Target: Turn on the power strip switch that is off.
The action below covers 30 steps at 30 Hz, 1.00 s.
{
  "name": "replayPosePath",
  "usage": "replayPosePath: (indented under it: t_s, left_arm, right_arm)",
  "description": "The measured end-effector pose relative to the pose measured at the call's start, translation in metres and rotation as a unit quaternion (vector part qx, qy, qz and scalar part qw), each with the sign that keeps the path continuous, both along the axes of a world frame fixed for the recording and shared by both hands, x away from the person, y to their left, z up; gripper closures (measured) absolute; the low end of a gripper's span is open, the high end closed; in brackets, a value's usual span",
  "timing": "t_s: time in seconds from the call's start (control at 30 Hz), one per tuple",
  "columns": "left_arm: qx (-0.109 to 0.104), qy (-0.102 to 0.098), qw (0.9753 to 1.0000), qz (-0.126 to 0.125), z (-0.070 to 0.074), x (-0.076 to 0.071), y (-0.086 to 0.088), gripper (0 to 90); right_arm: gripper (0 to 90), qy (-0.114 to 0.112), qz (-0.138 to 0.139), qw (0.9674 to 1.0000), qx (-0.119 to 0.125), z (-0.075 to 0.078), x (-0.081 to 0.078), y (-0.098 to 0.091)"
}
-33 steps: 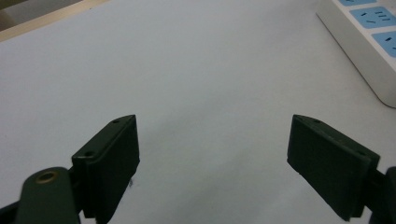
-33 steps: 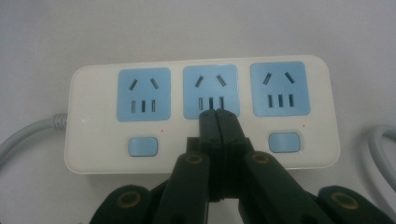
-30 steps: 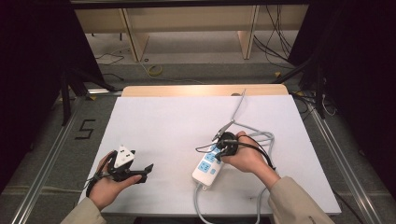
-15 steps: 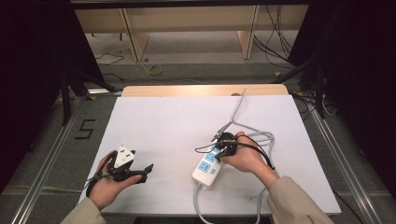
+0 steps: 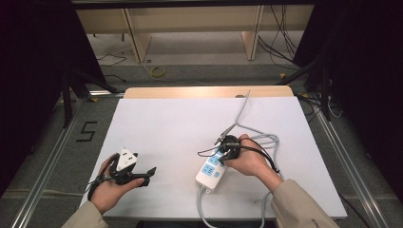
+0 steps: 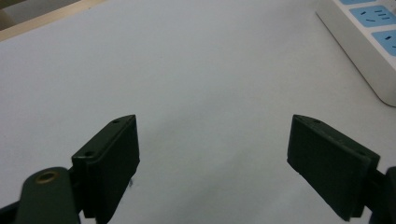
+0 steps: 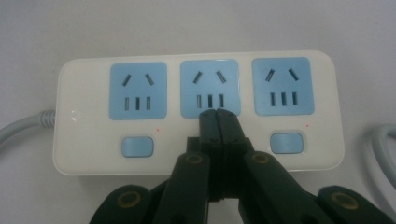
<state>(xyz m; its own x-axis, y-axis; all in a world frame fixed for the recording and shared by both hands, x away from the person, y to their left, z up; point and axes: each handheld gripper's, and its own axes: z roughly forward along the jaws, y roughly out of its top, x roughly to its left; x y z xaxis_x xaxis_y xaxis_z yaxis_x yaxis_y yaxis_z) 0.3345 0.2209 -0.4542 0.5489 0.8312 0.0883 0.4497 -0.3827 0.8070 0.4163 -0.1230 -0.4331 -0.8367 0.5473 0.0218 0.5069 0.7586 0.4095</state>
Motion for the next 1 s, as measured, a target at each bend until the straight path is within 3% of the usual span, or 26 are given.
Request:
replayPosePath:
  t_s: [1.0]
  left_arm:
    - [-0.001, 0.002, 1.0, 0.001, -0.0006, -0.0002, -0.0001, 16.5]
  right_arm:
    - [90.0, 0.002, -0.014, 0.9999, -0.005, -0.0026, -0.001, 0.0014]
